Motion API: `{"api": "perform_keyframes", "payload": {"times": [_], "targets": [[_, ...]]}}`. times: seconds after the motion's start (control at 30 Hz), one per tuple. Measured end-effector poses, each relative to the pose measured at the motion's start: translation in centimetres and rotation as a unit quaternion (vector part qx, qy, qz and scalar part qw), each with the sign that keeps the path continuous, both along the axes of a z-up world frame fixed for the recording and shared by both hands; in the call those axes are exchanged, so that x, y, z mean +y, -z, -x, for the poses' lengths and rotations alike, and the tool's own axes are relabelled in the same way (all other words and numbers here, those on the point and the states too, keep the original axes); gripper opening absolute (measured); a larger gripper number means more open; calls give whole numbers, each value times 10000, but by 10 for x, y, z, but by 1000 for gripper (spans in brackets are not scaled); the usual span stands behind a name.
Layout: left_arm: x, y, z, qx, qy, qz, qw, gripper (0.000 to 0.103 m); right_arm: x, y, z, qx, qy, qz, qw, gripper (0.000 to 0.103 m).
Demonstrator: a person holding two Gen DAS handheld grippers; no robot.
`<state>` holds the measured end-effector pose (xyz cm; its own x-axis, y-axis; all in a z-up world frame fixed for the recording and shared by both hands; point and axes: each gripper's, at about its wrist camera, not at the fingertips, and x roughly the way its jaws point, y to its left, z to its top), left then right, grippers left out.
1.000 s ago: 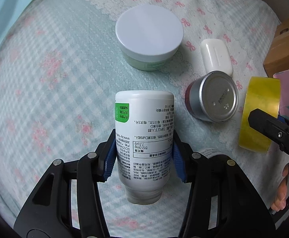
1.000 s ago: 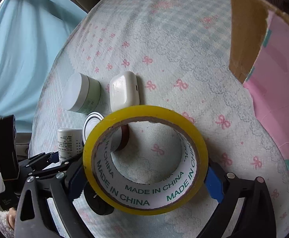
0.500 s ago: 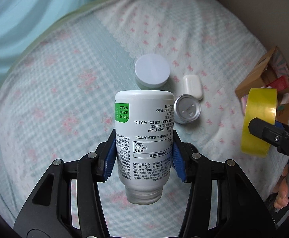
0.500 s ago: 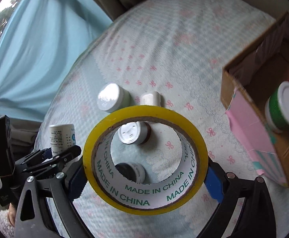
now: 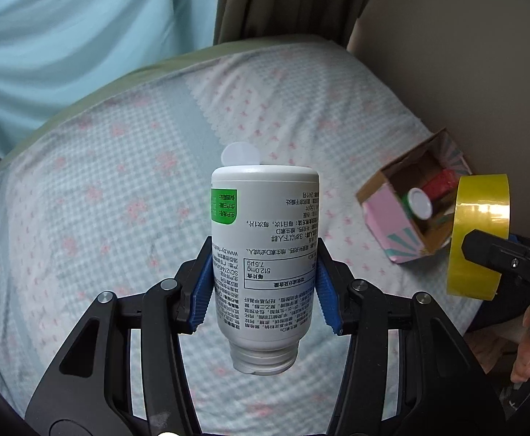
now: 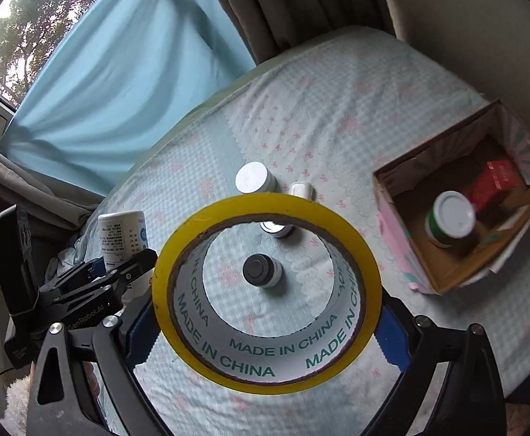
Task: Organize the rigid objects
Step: 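Carry the pill bottle and yellow tape into the cardboard box and release both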
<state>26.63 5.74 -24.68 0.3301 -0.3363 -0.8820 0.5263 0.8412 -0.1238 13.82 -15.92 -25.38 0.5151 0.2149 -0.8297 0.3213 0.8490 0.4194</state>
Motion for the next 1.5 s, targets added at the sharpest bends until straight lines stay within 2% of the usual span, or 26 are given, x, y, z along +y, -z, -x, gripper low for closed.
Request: {"api": "perform_keyframes", "payload": {"times": [0.3,0.5,0.63,0.9,1.03,1.23,1.5], "targets": [[-46,-34,56,-86,186,186,9996,46,-59,-30,56,30,360,66,9993,97],[-104,-45,87,-92,174,218,9996,46,-133,-40,78,94,501,61,9987,97],[-146,-46,102,63,-61,362,9993,46,-180,-35,80,181,479,-40,9987,97],[-233,-15,111,535,-487,283,9970,46,-282,-4,61,372,246,-376,9983,97],[-264,11,105,763,-654,128,9949,46,-320,28,32,736,109,-391,9965,97],[-287,53,85,1041,-905,-131,9904,46,-355,80,-8,1201,57,-705,9902,97],[-313,110,48,1463,-1033,-453,9828,46,-374,133,-49,1494,-26,-1046,9832,97]]}}
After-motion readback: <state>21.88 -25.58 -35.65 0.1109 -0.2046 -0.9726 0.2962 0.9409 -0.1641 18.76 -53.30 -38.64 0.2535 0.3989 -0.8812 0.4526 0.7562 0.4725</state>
